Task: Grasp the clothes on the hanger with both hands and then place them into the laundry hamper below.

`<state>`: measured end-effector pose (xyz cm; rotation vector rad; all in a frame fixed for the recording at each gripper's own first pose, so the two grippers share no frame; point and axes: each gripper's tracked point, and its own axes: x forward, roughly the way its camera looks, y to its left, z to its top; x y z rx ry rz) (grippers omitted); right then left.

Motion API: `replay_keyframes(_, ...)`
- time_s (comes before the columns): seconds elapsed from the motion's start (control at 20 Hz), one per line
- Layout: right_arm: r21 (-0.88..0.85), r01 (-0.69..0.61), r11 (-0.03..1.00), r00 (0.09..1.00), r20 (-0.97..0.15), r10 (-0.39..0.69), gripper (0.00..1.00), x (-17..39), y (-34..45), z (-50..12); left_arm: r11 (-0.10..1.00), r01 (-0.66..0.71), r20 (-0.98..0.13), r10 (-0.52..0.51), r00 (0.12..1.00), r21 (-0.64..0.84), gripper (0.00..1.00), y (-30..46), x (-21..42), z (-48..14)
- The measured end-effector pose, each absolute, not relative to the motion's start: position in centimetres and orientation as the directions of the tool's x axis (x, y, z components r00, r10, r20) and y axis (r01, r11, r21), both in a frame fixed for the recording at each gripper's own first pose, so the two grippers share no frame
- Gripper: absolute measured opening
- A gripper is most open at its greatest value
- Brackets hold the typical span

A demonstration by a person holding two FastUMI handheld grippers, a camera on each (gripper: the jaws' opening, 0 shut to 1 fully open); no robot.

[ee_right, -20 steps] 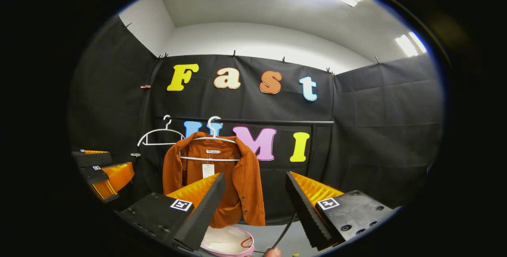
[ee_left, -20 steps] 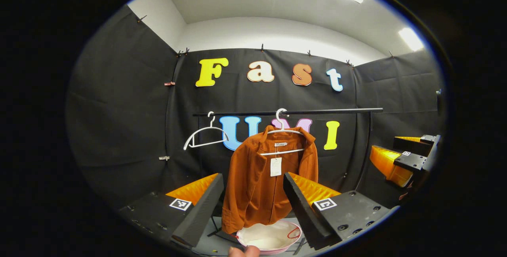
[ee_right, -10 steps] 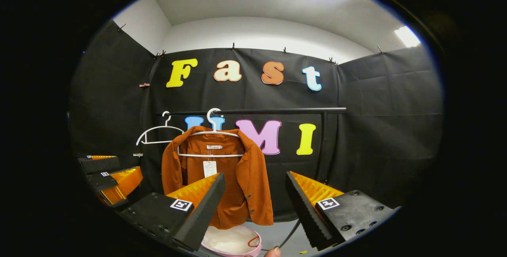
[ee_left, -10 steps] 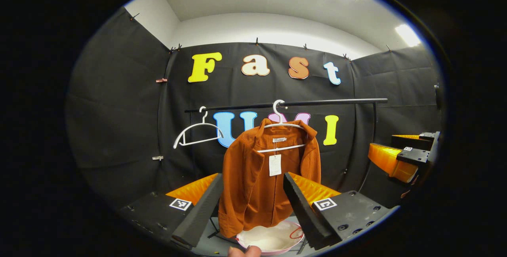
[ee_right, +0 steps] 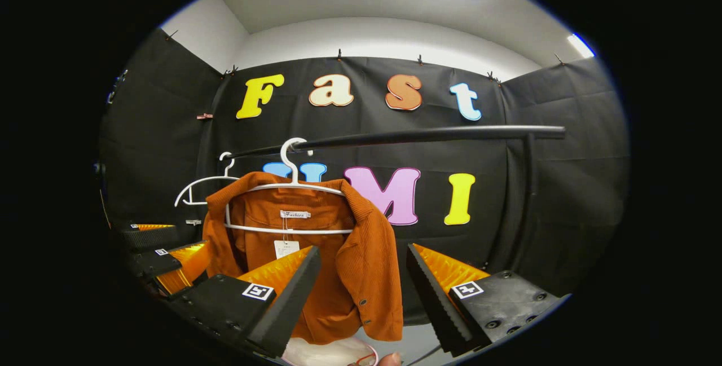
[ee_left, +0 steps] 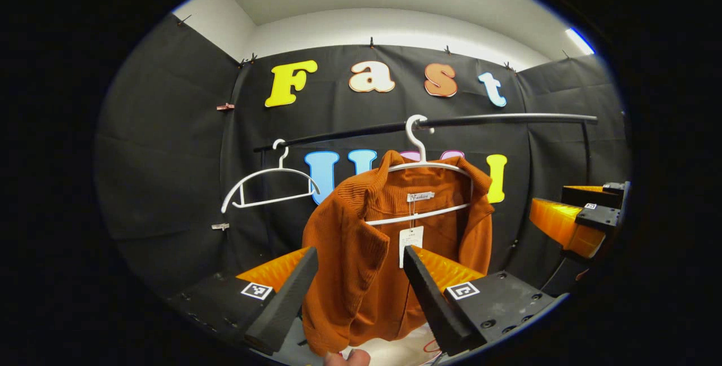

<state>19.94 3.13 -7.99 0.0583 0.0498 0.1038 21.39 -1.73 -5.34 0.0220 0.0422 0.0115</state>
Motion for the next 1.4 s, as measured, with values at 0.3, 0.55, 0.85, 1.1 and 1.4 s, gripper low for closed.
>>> replay_keyframes(0.3, 0.142, -0.105, 0.984, 0.988, -0.101, 0.12, 1.0, 26.8, 4.9, -12.7, 0.995, -0.09, -0.039, 0.092, 0.995, 0.048, 0.99, -1.0, 27.3, -7.1)
replay_keyframes(0.55, 0.197, -0.127, 0.972, 0.985, -0.093, 0.148, 1.0, 32.0, 6.7, -14.8, 0.99, -0.134, -0.06, 0.136, 0.989, 0.032, 0.99, 0.6, 29.7, -8.2)
replay_keyframes(0.85, 0.215, -0.192, 0.958, 0.968, -0.117, 0.22, 0.4, 36.5, 8.0, -16.8, 0.988, -0.146, -0.093, 0.151, 0.984, 0.054, 0.43, 1.6, 31.5, -8.9)
replay_keyframes(1.1, 0.482, -0.203, 0.852, 0.889, -0.273, 0.367, 0.05, 36.5, 9.3, -19.1, 0.996, -0.094, -0.132, 0.094, 0.987, 0.009, 0.1, 1.7, 31.9, -9.2)
replay_keyframes(1.4, 0.496, -0.303, 0.814, 0.743, -0.412, 0.528, 0.05, 34.9, 9.0, -19.4, 1.0, -0.016, -0.263, 0.013, 0.965, -0.011, 0.09, 2.3, 31.4, -9.1)
